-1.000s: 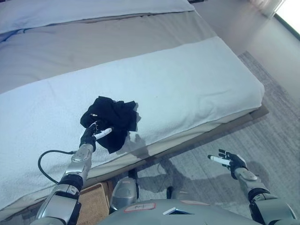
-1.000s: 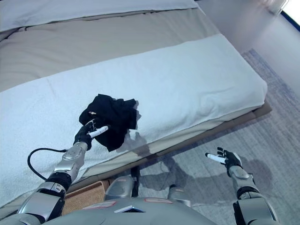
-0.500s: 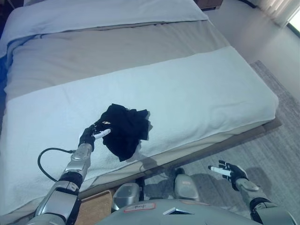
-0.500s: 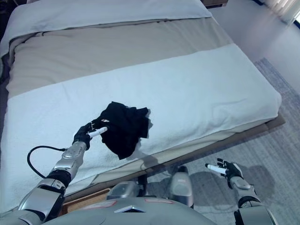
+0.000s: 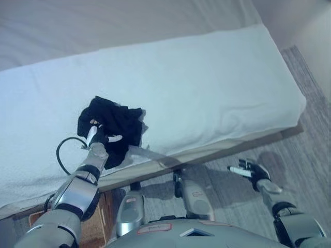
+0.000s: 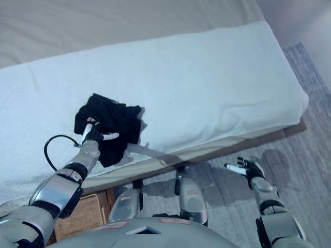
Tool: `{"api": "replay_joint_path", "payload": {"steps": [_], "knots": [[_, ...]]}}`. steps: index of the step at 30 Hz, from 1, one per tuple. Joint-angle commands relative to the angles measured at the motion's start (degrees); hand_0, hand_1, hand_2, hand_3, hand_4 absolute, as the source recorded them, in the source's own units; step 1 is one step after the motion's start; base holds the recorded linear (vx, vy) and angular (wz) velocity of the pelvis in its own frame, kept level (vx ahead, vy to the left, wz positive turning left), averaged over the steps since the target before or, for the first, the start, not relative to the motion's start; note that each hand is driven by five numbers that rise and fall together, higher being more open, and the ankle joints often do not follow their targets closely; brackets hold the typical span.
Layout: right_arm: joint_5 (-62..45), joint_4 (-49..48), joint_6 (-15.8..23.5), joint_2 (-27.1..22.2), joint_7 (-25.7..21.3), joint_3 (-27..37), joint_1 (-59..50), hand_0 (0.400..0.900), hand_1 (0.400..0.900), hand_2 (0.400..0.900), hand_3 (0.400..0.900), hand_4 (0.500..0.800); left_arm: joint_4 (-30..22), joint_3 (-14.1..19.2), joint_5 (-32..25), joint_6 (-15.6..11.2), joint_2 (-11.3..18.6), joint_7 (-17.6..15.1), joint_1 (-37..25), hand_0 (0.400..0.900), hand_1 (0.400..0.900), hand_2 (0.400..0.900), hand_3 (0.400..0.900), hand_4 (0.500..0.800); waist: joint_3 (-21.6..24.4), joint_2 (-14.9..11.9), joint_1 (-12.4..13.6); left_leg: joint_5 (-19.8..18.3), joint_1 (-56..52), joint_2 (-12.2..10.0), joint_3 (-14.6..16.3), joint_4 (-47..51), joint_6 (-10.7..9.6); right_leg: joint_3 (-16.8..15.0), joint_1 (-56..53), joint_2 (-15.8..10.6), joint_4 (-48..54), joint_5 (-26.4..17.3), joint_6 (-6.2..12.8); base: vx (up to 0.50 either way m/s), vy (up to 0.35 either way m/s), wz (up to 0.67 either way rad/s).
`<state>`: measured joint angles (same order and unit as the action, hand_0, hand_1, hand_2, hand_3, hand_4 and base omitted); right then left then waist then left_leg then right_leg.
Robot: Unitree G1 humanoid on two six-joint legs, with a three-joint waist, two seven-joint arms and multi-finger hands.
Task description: Put the clothes on the bed into the basket.
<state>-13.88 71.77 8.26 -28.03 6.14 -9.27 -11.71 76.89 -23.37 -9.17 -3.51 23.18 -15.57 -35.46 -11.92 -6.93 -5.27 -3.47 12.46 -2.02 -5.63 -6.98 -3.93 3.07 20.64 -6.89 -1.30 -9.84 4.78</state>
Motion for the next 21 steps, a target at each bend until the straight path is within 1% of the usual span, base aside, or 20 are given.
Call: {"api": "replay_joint_path", "payload": {"steps": [1,6,10,13,15,16,17,18,19,20,21], "knots": [[-2.83,-1.39,0.95,-3.73,-1.12,-2.99,-1.08,0.9,0.9,0.9,0.9,0.8,2.43,0.3,1.64,-2.23,3.32,-2.36,-10.16,0.9,0.9,0.9,0.9,0.8,-1.83,-0.56,-2.08,1.24,3.76,-2.54,2.84,-1.83,-1.44,-3.16,4.04,-3.84,-3.93,-1.48,5.06,-0.11,-0.024,-0.19],[-2.78,-5.8,1.57,-4.71,-1.41,-4.58,-1.44,0.9,0.9,0.9,0.9,0.8,4.87,0.29,5.78,-0.8,6.92,-6.13,-13.93,0.9,0.9,0.9,0.9,0.8,-3.16,-1.53,-3.61,1.25,7.28,-2.95,3.49,-3.36,-1.6,-3.83,7.79,-3.42,-4.41,-2.26,5.2,-0.08,-0.022,-0.12],[-2.93,-8.75,2.14,-5.8,-1.47,-5.25,-1.53,0.9,0.9,0.9,0.9,0.8,5.78,0.52,8.54,0.67,9.4,-7.93,-15.18,0.9,0.9,0.9,0.9,0.8,-3.79,-2.17,-4.83,0.92,10.82,-3.1,3.46,-5.49,-1.79,-3.95,10.4,-3.53,-4.73,-2.88,5.27,-0.08,-0.023,-0.02],[-3.23,-11.19,2.5,-6.85,-1.24,-5.65,-1.81,0.9,0.9,0.9,0.9,0.8,6.9,0.59,10.36,2.17,11.82,-7.87,-15.69,0.9,0.9,0.9,0.9,0.8,-4.04,-2.78,-5.75,0.84,13.82,-3.32,3.5,-6.89,-2.01,-4.0,12.25,-3.5,-4.61,-3.44,5.26,-0.08,-0.023,-0.01],[-3.22,-12.64,2.45,-8.01,-0.9,-5.95,-2.52,0.9,0.9,0.9,0.9,0.8,8.27,0.19,11.91,3.48,13.09,-6.68,-15.77,0.9,0.9,0.9,0.9,0.8,-3.91,-3.05,-6.47,1.02,15.68,-3.49,3.37,-7.34,-2.19,-3.98,13.63,-3.38,-4.28,-4.11,5.34,-0.06,-0.006,-0.02],[-3.12,-13.39,2.41,-8.45,-1.0,-5.97,-2.91,0.9,0.9,0.9,0.9,0.8,8.26,0.4,11.8,3.72,13.69,-6.41,-15.93,0.9,0.9,0.9,0.9,0.8,-3.83,-3.16,-6.66,1.0,16.45,-3.62,3.4,-7.59,-2.28,-3.98,14.2,-3.37,-4.17,-4.2,5.32,-0.06,-0.003,-0.03],[-3.32,-13.66,2.39,-8.78,-0.89,-5.91,-3.01,0.9,0.9,0.9,0.9,0.8,8.29,0.69,11.81,3.88,14.37,-6.22,-16.13,0.847,0.847,0.847,0.847,0.768,-3.74,-3.3,-6.94,1.03,17.46,-3.73,3.38,-7.98,-2.38,-4.01,14.9,-3.33,-4.11,-4.41,5.34,-0.06,-0.008,-0.02],[-3.29,-14.49,2.35,-9.27,-0.82,-6.01,-3.18,0.9,0.9,0.9,0.9,0.8,8.29,0.79,11.55,3.62,14.87,-5.72,-16.18,0.729,0.729,0.729,0.729,0.698,-3.62,-3.37,-7.19,1.0,18.45,-3.85,3.34,-8.43,-2.48,-3.98,15.7,-3.29,-4.05,-4.55,5.33,-0.06,-0.015,0.01],[-3.21,-14.99,2.4,-9.67,-0.88,-5.97,-3.23,0.9,0.9,0.9,0.9,0.8,8.01,0.63,11.65,3.64,15.17,-5.65,-16.31,0.582,0.582,0.582,0.582,0.609,-3.57,-3.38,-7.28,1.0,19.09,-4.02,3.23,-8.75,-2.57,-3.88,16.04,-3.37,-4.0,-4.57,5.37,-0.05,-0.007,0.03],[-3.23,-15.64,2.43,-9.9,-0.8,-6.03,-3.18,0.9,0.9,0.9,0.9,0.8,7.87,0.6,11.4,3.45,15.33,-5.52,-16.45,0.4,0.4,0.4,0.4,0.5,-3.45,-3.34,-7.44,0.98,19.92,-3.99,3.04,-9.04,-2.64,-3.71,16.63,-3.31,-3.97,-4.67,5.32,-0.04,-0.015,0.07],[-3.18,-16.04,2.54,-10.12,-0.91,-5.94,-2.97,0.9,0.9,0.9,0.9,0.8,7.62,0.73,11.18,3.3,15.35,-5.53,-16.57,0.4,0.4,0.4,0.4,0.5,-3.4,-3.35,-7.62,0.95,20.81,-4.01,2.86,-9.55,-2.69,-3.59,17.17,-3.35,-3.97,-4.75,5.29,-0.03,-0.014,0.06]]}}
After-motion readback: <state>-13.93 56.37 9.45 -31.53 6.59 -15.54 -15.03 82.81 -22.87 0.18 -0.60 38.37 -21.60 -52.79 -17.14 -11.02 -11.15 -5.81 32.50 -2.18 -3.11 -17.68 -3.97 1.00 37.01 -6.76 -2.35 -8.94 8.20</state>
